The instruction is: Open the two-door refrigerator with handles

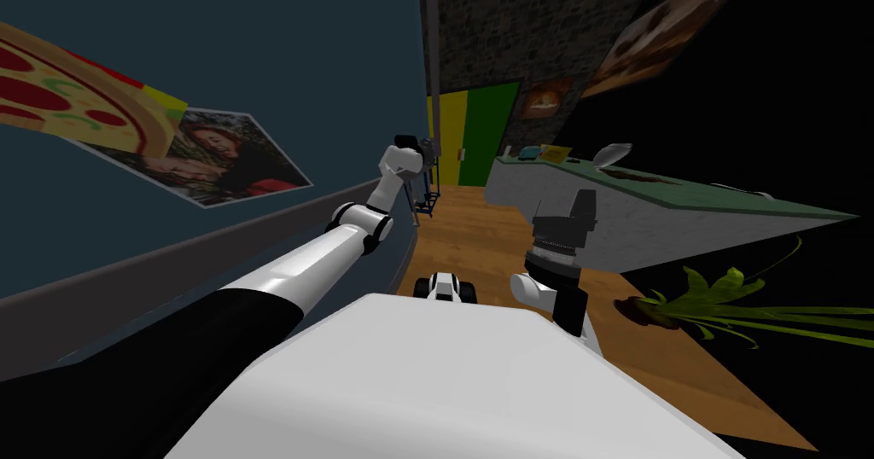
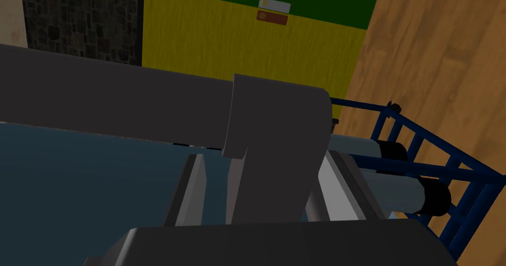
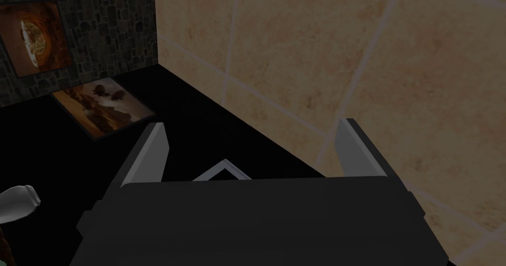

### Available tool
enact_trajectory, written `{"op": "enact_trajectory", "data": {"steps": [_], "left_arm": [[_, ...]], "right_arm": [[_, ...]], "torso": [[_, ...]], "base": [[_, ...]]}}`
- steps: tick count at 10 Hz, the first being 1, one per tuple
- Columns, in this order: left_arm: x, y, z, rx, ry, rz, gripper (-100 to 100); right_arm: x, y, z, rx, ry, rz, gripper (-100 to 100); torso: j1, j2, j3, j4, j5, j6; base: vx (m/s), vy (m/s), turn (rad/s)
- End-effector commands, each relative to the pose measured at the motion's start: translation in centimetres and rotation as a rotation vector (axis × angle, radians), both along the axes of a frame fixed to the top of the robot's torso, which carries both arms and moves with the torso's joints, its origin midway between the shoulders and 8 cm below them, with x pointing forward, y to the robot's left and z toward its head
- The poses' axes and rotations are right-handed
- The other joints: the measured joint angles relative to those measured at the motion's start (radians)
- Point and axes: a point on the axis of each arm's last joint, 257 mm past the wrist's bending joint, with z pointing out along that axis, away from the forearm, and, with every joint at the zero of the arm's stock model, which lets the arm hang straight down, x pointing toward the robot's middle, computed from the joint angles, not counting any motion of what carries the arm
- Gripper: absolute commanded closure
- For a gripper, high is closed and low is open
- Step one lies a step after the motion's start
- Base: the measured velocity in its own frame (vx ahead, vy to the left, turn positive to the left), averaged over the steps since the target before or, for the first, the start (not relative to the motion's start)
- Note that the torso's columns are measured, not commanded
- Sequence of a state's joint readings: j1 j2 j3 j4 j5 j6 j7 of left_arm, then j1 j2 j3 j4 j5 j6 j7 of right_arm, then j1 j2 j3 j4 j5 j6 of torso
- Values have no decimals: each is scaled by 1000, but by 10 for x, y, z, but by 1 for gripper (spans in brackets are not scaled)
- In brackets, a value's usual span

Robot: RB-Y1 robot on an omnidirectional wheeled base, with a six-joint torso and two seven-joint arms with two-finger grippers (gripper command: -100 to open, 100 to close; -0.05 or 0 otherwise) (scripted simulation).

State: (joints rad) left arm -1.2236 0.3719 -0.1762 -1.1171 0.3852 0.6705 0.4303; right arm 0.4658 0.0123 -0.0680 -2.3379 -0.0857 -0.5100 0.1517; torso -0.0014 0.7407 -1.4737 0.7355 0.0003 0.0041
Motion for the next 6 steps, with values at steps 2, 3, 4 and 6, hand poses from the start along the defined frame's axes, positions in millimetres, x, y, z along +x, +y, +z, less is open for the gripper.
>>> {"op": "enact_trajectory", "data": {"steps": [2,3,4,6], "left_arm": [[-12,-31,13,-1,-32,-68,100],[-25,-46,38,-29,-76,-115,100],[-26,-56,28,-7,-65,-130,100],[-41,-79,41,-14,-90,-193,100]], "right_arm": [[0,0,0,0,0,0,0],[0,0,0,0,0,0,0],[0,0,0,0,0,0,0],[0,0,0,0,0,0,0]], "torso": [[6,-5,-4,7,1,-8],[4,0,0,9,0,-5],[1,7,4,12,-1,-5],[5,13,7,17,0,-4]], "base": [[-97,-82,115],[-102,-83,142],[-77,-85,73],[-104,-72,92]]}}
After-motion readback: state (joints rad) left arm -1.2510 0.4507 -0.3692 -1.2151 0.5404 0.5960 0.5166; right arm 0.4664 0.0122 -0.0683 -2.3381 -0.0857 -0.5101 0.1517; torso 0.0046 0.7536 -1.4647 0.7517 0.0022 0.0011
